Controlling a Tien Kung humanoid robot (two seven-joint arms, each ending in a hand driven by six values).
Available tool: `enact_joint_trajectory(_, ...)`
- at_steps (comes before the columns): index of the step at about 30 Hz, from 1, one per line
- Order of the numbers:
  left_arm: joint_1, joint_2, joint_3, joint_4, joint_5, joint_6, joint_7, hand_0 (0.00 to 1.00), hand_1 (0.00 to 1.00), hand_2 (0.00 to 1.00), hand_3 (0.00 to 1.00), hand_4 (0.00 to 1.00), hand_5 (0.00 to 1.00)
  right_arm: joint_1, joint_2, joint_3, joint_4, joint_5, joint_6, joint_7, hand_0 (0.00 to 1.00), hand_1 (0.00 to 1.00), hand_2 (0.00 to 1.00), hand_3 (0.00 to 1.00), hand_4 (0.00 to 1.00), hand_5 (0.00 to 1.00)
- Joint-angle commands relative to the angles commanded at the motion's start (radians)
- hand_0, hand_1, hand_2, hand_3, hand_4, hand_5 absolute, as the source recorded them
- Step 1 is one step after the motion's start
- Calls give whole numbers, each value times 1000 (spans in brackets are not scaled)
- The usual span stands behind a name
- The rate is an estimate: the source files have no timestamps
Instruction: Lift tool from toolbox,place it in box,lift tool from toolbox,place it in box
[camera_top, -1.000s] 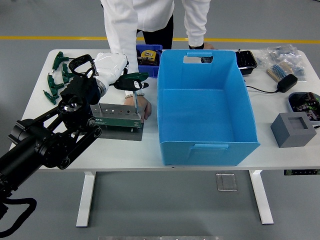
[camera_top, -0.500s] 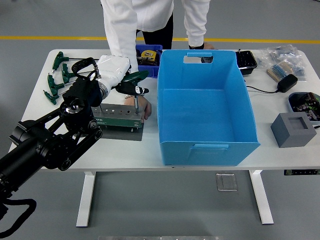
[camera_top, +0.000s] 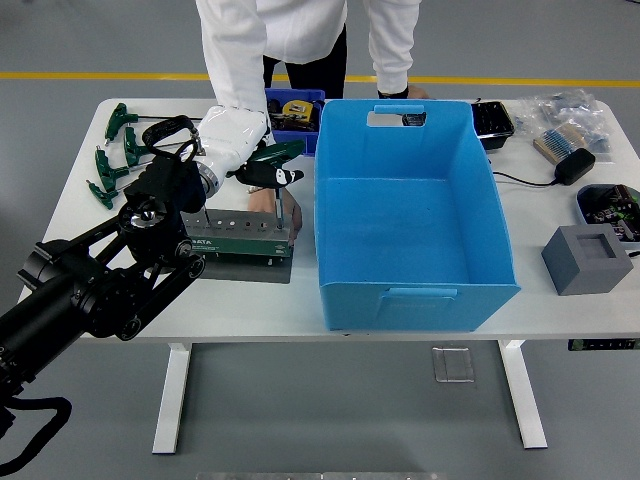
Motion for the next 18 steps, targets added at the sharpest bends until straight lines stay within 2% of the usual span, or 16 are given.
enact_joint_trajectory(5, -4, 7, -7, -3, 0, -6, -9, 41, 2, 8, 108, 853, 586, -1, 1, 4, 0, -3, 0, -1, 642, 619, 718, 734, 912, 988)
enact_joint_trajectory(6, -6, 9, -8, -3, 0, -8, -12, 42, 2, 6, 113, 840, 536, -1, 1, 6, 0, -4, 0, -1, 642, 618, 719, 732, 912, 987)
enact_joint_trajectory(11, -11, 20, -12, -12, 0, -15, -29, 42, 2, 6, 113, 840, 536, -2, 3, 9, 0, -5, 0, -3, 642, 618, 719, 732, 912, 987)
enact_joint_trajectory(12, -14, 26, -11, -16, 0, -22, -33, 43, 2, 6, 114, 842, 493, -2, 3, 12, 0, -7, -1, -4, 642, 618, 718, 733, 912, 986)
enact_joint_trajectory(18, -34, 56, -10, -42, 0, -57, -52, 36, 2, 7, 114, 840, 496, -3, 5, 18, 0, -9, 0, -5, 642, 618, 717, 733, 911, 986)
